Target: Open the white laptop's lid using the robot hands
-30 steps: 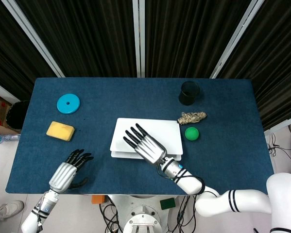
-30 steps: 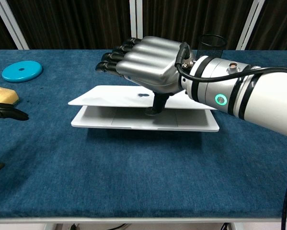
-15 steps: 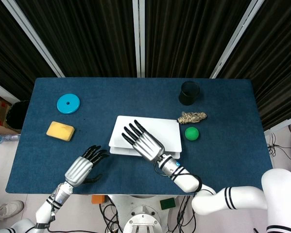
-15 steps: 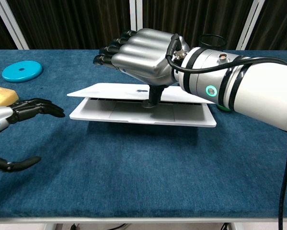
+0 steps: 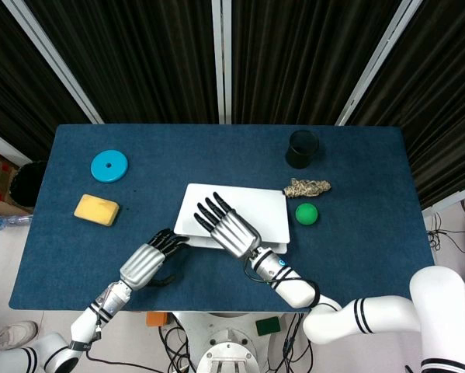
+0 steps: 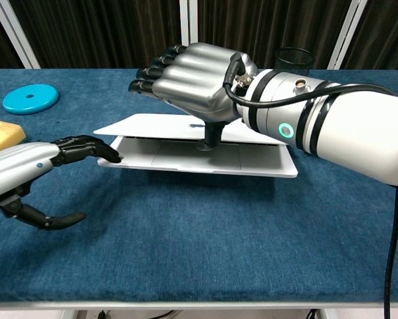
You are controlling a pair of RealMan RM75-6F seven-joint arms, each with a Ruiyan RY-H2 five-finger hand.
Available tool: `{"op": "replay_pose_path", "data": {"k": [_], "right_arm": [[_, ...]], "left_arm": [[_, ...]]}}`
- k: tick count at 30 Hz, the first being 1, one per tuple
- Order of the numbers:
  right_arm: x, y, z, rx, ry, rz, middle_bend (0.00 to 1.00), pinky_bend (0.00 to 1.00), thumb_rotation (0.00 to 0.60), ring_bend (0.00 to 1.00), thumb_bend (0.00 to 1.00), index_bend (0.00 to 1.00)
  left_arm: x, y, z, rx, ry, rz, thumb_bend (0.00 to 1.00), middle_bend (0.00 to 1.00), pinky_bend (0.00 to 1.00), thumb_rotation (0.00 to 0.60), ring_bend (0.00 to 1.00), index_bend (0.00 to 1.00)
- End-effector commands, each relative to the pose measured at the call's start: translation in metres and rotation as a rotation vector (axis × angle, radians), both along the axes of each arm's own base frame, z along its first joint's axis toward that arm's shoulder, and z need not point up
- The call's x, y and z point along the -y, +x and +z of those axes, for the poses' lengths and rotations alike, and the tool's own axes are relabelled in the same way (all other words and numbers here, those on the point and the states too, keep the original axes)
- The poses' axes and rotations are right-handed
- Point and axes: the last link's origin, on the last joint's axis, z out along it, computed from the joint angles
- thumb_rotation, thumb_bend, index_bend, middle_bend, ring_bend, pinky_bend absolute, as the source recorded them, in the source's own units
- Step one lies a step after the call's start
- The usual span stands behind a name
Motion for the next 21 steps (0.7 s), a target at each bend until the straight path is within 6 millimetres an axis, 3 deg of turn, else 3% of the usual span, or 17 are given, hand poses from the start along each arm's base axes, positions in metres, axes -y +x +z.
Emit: {"op": "replay_pose_path", "data": {"k": [1,12,21], "right_arm": [[0.001,-0.001,-0.003,-0.013,-0.011,0.003,0.00,0.00,0.600,0.00,1.00,0.00],[0.000,-0.012,-0.028,-0.081,-0.022,0.019,0.00,0.00,0.600,0.00,1.00,0.00],[0.005,-0.022,-0.040,-0.090,-0.019,-0.006,0.00,0.00,0.600,0.00,1.00,0.00]], "left_arm": [[-0.008,0.005,-0.007,-0.037,-0.024,-0.009,0.28,0.11,0.03,0.600,0.00,0.19],[-0.027,0.004,-0.026,-0.154,-0.099,0.000,0.28,0.14,0.02,0.600,0.00,0.19],[-0.028,0.005,-0.032,-0.181,-0.108,0.000,0.28,0.14,0.02,0.600,0.00,0.19]]}}
